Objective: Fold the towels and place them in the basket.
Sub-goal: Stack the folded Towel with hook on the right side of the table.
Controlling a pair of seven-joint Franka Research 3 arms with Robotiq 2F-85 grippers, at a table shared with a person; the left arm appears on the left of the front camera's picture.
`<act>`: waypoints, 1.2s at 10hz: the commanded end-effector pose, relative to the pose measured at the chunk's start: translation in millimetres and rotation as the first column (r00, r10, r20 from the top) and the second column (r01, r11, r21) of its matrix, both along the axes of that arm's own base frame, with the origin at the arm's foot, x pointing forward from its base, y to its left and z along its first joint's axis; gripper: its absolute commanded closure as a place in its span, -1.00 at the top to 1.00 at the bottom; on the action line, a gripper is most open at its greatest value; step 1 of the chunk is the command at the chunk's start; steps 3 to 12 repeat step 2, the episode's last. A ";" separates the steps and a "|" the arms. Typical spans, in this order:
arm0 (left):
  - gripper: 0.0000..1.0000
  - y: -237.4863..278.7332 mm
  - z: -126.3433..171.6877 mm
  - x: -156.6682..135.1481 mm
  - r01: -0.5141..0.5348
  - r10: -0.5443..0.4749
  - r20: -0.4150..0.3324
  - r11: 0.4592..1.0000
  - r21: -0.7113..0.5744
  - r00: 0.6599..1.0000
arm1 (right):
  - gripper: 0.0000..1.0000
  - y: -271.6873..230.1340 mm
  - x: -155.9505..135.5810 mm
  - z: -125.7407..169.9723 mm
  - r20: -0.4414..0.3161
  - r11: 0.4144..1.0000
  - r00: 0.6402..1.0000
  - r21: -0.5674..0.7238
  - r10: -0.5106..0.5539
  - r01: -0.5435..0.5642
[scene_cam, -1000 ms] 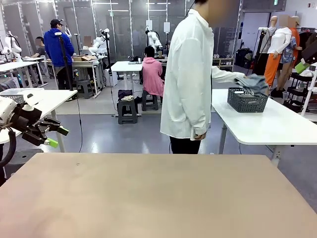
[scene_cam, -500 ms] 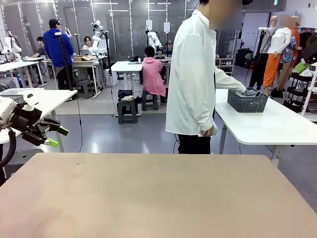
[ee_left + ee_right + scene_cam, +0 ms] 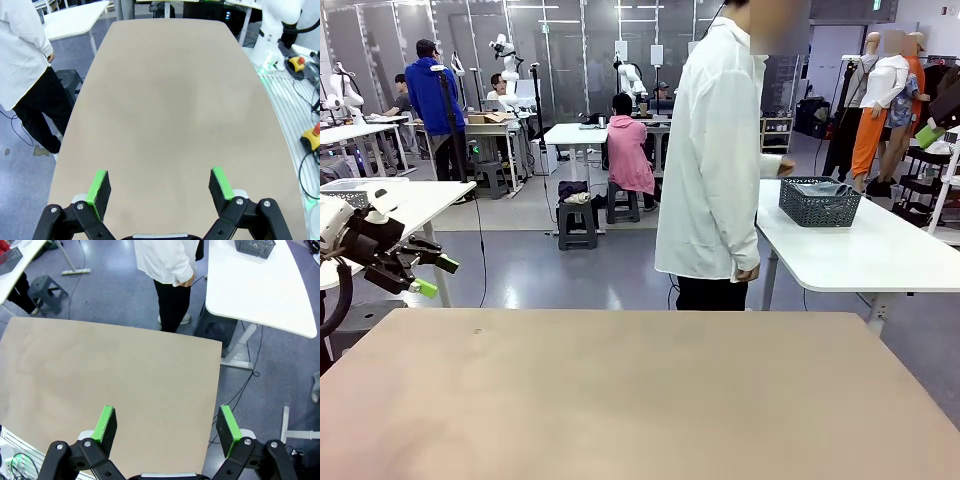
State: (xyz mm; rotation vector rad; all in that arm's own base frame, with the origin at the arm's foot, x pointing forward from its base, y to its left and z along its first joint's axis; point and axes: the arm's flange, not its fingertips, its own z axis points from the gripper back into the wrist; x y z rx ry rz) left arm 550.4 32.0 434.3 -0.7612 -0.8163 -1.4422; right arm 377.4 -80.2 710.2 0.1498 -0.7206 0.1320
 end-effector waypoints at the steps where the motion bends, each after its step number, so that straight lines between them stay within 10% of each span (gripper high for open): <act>1: 1.00 -0.6 1.9 -0.8 0.001 -0.001 0.004 1.000 0.002 1.000 | 1.00 0.9 1.3 3.4 -0.011 1.000 1.000 0.018 -0.004 0.004; 12: 1.00 -0.6 1.9 -0.8 0.001 -0.001 0.004 1.000 0.002 1.000 | 1.00 0.9 1.3 3.4 -0.011 1.000 1.000 0.018 -0.004 0.004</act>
